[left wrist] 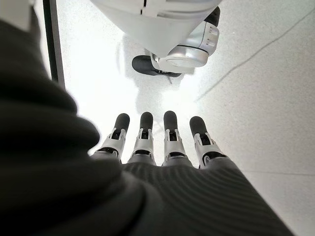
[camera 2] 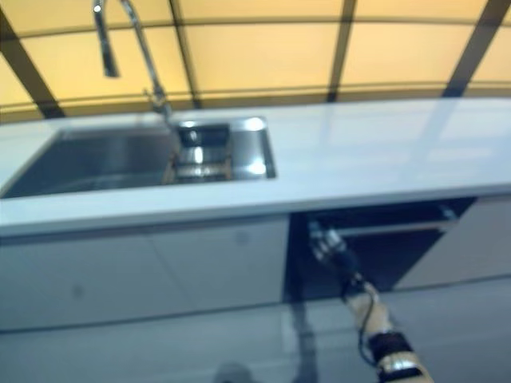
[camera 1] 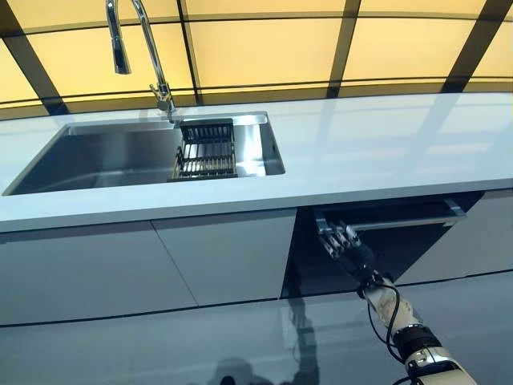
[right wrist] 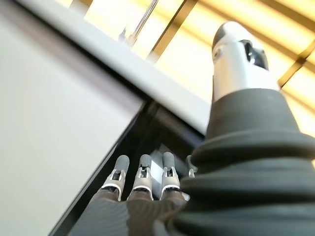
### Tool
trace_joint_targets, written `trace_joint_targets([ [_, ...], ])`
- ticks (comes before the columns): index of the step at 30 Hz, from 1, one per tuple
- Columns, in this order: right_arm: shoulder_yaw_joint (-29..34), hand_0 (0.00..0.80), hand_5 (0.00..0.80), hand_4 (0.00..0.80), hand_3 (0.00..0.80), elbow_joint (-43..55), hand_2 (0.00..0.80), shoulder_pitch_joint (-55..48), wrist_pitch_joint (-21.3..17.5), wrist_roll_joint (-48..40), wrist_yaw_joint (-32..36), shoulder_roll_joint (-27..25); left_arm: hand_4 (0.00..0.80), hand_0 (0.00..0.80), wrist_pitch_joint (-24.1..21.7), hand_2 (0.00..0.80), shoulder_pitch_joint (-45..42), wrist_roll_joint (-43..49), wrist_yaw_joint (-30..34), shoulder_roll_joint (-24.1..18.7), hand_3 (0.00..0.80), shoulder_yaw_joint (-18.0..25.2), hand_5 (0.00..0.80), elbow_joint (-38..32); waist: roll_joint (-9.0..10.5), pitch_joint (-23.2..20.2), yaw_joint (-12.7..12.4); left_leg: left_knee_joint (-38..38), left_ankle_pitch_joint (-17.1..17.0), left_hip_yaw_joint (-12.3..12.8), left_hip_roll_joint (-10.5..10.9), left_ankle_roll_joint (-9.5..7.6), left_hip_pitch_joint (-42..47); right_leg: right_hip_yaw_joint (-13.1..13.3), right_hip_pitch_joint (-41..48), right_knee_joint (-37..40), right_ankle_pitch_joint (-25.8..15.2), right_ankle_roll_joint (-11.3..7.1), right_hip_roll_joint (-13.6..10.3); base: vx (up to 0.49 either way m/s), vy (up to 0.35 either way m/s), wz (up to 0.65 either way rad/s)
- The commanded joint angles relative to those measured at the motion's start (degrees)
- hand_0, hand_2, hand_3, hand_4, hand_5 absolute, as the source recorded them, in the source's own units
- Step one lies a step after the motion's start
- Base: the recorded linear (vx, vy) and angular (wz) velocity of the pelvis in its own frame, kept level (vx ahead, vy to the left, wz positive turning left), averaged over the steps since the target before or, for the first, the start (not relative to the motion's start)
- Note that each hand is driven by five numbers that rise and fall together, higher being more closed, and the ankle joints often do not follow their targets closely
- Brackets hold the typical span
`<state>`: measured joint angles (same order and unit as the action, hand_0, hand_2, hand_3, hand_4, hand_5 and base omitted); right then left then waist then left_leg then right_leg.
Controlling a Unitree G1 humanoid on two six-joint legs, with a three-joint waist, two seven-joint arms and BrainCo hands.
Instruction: Take plates into dishwasher
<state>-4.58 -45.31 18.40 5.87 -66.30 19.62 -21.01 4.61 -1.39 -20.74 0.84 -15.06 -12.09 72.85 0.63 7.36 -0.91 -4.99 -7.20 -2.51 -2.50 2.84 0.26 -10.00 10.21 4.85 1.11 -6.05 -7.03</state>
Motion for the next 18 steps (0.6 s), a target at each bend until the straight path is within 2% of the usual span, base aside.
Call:
trace_joint_targets([
  [1, 2.56, 0.000, 0.000, 0.000, 0.000, -3.84, 0.000, -0.79, 0.49, 5.33, 3.33, -1.80, 0.000, 0.000, -1.39, 0.000, 3.48, 1.30, -0.37, -1.29, 0.000, 1.55, 0.000, 2.51, 0.33, -0.24, -1.55, -0.01, 6.57, 2.46, 0.85, -4.15, 3.45, 0.97, -4.37, -3.08, 0.22, 4.07, 2.08, 0.000, 0.000, 0.00],
  [5, 2.63, 0.000, 0.000, 0.000, 0.000, -9.99, 0.000, -4.55, 0.39, 10.58, 4.82, -0.88, 0.000, 0.000, -2.15, 0.000, 4.10, 0.75, -0.14, -0.82, 0.000, 2.21, 0.000, 3.54, 0.91, -1.47, -1.28, -0.01, 6.43, 2.20, 1.15, -3.82, 2.27, 0.33, -3.99, -0.35, -1.44, 3.70, 2.26, 0.000, 0.000, 0.00],
  [9, 2.17, 0.000, 0.000, 0.000, 0.000, -16.81, 0.000, -8.39, -0.98, 14.14, 5.97, 2.16, 0.000, 0.000, -2.43, 0.000, 4.60, 0.34, -0.29, 0.03, 0.000, 3.27, 0.000, 4.38, 1.28, -2.61, -1.08, -0.01, 5.98, 2.23, 1.25, -3.56, 1.41, 0.28, -4.95, 0.15, -2.21, 3.47, 2.34, -0.021, 0.012, 0.03],
  [12, 1.02, 0.000, 0.000, 0.000, 0.000, -20.94, 0.000, -10.63, -2.68, 18.55, 4.15, 5.11, 0.000, 0.000, -2.22, 0.000, 5.36, -0.22, -0.75, 0.59, 0.000, 3.96, 0.000, 5.08, 1.37, -3.35, -0.61, -0.01, 6.03, 2.65, 1.18, -3.61, 1.40, 0.36, -5.16, 0.15, -2.36, 3.41, 2.24, -0.003, 0.022, 0.00],
  [15, 0.48, 0.000, 0.000, 0.000, 0.000, -24.91, 0.000, -12.22, -1.39, 21.65, 2.56, 7.11, 0.000, 0.000, -1.79, 0.000, 5.97, -0.63, -0.78, 1.19, 0.000, 4.14, 0.000, 5.98, 1.25, -4.12, -0.15, -0.01, 6.14, 3.05, 1.31, -3.77, 1.62, 0.27, -4.88, 0.15, -2.39, 3.39, 2.16, 0.001, 0.038, 0.00],
  [18, 0.40, 0.000, 0.000, 0.000, 0.000, -27.72, 0.000, -13.50, 0.02, 20.26, 1.05, 8.89, 0.000, 0.000, -1.64, 0.000, 6.38, -0.72, -0.96, 2.21, 0.000, 4.04, 0.000, 6.63, 0.99, -4.80, 0.33, -0.01, 6.33, 3.27, 1.47, -3.86, 1.97, 0.25, -4.65, 0.15, -2.39, 3.30, 2.06, -0.006, 0.045, 0.00],
])
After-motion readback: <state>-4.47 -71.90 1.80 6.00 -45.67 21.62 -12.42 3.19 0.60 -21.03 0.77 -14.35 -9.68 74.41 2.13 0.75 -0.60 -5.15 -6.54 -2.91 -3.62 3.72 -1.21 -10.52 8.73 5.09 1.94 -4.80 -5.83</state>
